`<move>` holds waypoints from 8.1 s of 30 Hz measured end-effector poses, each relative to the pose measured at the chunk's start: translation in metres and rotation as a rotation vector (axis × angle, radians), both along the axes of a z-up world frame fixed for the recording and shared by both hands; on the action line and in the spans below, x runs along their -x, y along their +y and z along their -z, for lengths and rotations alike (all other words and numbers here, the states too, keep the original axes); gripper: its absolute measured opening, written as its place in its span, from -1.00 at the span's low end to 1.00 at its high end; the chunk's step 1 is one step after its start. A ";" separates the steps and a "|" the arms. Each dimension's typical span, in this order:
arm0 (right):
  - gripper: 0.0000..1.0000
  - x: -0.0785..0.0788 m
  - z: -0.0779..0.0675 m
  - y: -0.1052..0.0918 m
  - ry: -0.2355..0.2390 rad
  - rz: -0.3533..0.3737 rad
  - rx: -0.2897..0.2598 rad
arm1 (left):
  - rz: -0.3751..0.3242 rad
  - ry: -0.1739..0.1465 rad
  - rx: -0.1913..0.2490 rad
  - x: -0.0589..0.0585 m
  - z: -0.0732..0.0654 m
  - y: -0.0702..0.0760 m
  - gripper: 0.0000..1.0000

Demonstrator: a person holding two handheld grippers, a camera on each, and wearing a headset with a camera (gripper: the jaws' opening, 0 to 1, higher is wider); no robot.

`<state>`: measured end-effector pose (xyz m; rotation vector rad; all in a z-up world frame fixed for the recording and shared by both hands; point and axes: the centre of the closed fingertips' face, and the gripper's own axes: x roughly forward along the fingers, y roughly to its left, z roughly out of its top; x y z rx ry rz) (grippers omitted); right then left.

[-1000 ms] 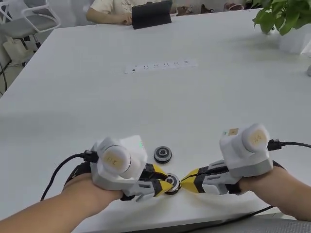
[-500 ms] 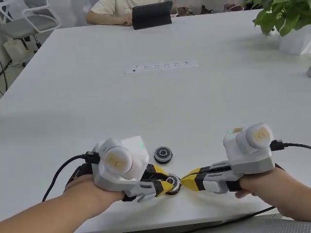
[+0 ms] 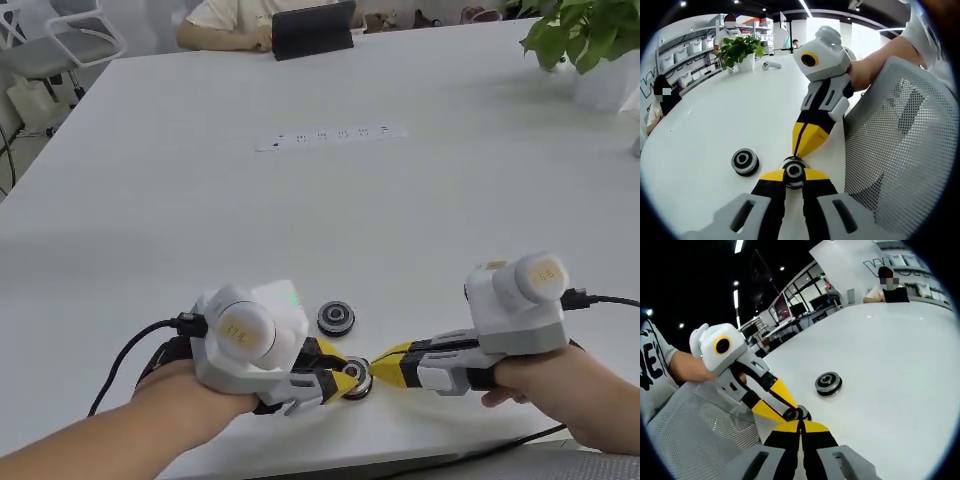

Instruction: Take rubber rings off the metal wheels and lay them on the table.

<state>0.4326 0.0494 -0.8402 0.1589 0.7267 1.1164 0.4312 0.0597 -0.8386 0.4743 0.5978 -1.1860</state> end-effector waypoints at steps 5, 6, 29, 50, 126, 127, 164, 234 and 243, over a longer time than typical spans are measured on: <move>-1.00 0.000 -0.001 0.000 0.015 0.008 -0.016 | -0.003 0.001 0.000 0.000 0.000 0.000 -0.86; -1.00 0.001 -0.001 0.001 0.014 0.007 -0.016 | -0.004 0.000 -0.001 0.000 0.000 0.000 -0.86; -1.00 0.008 -0.008 0.014 0.022 -0.033 -0.060 | -0.005 0.000 -0.008 0.001 -0.001 0.002 -0.86; -1.00 0.003 -0.006 0.008 -0.020 -0.028 -0.056 | -0.004 -0.005 0.006 0.001 -0.001 -0.001 -0.85; -1.00 -0.012 -0.054 0.033 -0.033 -0.089 -0.117 | -0.242 0.010 0.188 0.015 -0.086 0.079 0.63; -1.00 -0.013 -0.054 0.033 -0.037 -0.092 -0.111 | -0.245 0.009 0.188 0.015 -0.086 0.080 0.64; -1.00 -0.018 -0.013 0.068 -0.048 -0.205 0.101 | -0.319 -0.003 0.189 0.018 -0.089 0.111 0.85; -0.49 -0.030 -0.070 0.016 -0.196 -0.038 -0.034 | -0.216 0.017 0.157 0.001 -0.090 0.073 0.58; -0.44 -0.028 -0.070 -0.001 -0.200 -0.002 -0.043 | -0.187 0.031 0.167 -0.003 -0.088 0.057 0.48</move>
